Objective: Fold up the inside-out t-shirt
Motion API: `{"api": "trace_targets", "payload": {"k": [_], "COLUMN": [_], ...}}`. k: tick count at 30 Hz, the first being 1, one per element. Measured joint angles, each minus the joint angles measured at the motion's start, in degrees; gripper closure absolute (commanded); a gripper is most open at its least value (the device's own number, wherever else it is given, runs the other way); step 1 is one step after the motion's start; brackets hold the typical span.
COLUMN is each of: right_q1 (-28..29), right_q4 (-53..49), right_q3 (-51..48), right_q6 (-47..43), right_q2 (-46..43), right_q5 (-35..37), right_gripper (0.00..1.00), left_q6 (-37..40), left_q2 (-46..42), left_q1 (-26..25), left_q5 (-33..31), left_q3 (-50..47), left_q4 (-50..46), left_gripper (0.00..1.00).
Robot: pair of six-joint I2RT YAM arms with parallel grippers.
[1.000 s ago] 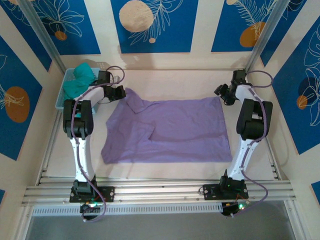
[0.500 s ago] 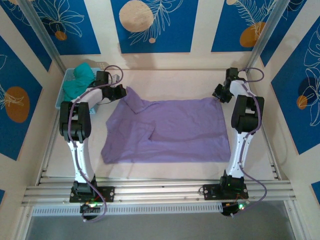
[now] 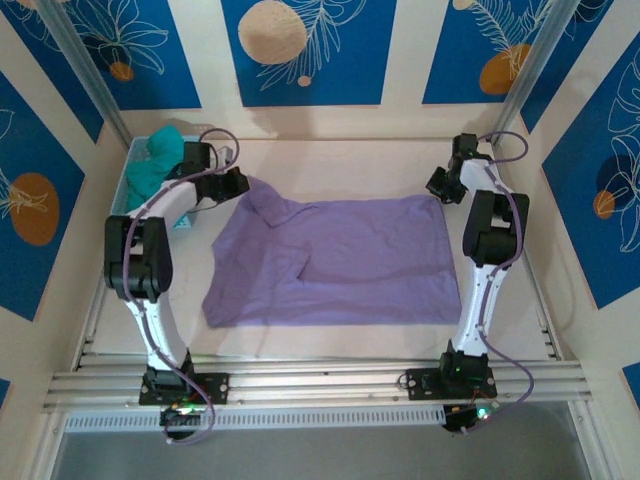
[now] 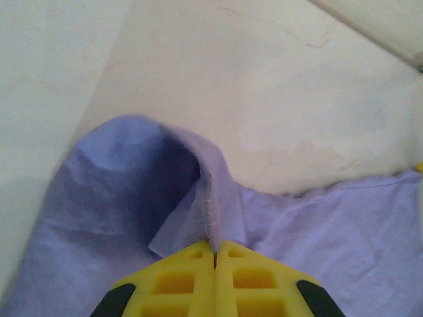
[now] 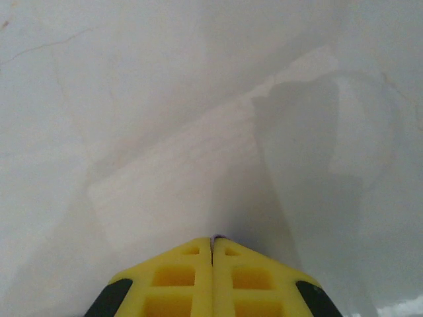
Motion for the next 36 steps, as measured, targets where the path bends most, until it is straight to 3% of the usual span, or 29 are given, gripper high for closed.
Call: {"api": "trace_targets", "payload": {"k": [11,17,24,36], "right_q1": [-0.83,-1.25,-1.25,-1.25], "right_q4": [4.61,5.38,5.27,3.43], "right_q3": [-17.20,-25.51,-31.30,-41.44], "right_q6": [-3.37,-3.58,-3.80,-3.30], "right_q2": [-20.17,-27.28,-30.88,-38.53], "right_q5": [-0.04,0.00,0.42,1.49], "right_gripper": [1.00,1.00,1.00,1.00], "left_q6": [-16.00,-21.29,-21.62,-18.10], "left_q2": [-22.77,-34.69,-42.97,-47.78], "left_q1": [0.37,0.72,1.03,3.98], "left_q5": [5.51,9.68,12.28,13.73], "left_q3": [-23.06,-27.78,-27.87,-28.61], "left_q4": [6.58,3.80,-4.00,-17.44], "left_gripper": [1.00,1.00,1.00,1.00]}}
